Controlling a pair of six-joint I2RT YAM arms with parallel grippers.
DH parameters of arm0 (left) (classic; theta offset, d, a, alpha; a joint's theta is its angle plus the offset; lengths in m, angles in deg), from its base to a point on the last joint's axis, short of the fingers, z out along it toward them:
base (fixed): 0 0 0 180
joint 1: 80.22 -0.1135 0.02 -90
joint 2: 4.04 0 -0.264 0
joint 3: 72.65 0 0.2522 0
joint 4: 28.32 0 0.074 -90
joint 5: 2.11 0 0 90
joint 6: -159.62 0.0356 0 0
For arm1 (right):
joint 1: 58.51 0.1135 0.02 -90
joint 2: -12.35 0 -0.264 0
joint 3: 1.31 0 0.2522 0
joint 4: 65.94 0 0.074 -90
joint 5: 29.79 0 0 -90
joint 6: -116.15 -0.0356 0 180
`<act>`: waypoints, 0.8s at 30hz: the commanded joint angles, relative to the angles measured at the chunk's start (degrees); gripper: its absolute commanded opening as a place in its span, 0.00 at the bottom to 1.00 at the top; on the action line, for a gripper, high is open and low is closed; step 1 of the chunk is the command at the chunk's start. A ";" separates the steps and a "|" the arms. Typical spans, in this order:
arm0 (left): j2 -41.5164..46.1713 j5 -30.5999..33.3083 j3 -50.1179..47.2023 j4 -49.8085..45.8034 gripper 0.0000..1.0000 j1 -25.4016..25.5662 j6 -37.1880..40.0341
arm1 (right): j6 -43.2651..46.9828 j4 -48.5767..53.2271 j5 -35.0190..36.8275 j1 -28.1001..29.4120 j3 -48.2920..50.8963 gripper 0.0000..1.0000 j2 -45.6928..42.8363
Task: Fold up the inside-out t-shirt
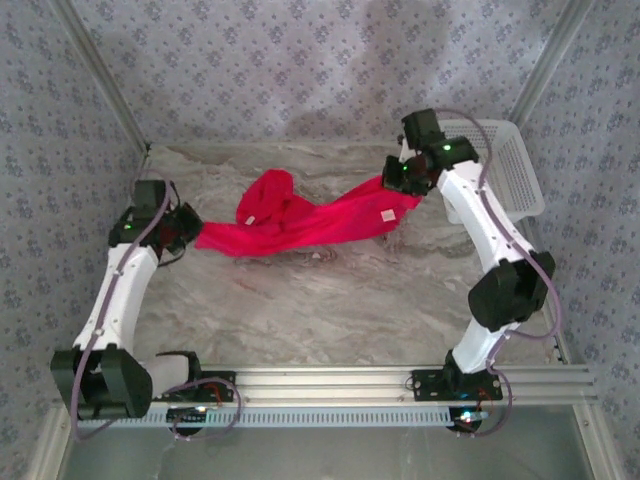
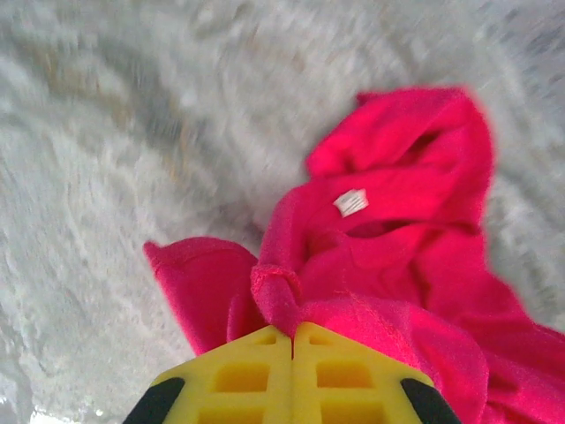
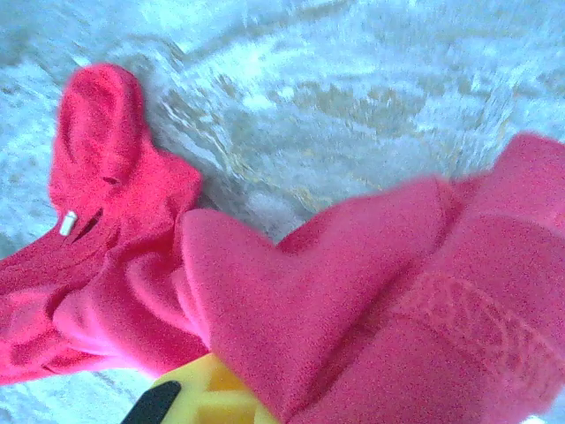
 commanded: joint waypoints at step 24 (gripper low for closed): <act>-16.28 -6.40 5.74 1.22 0.00 -3.87 3.71 | -0.08 4.01 -1.94 -5.82 -12.57 0.57 23.79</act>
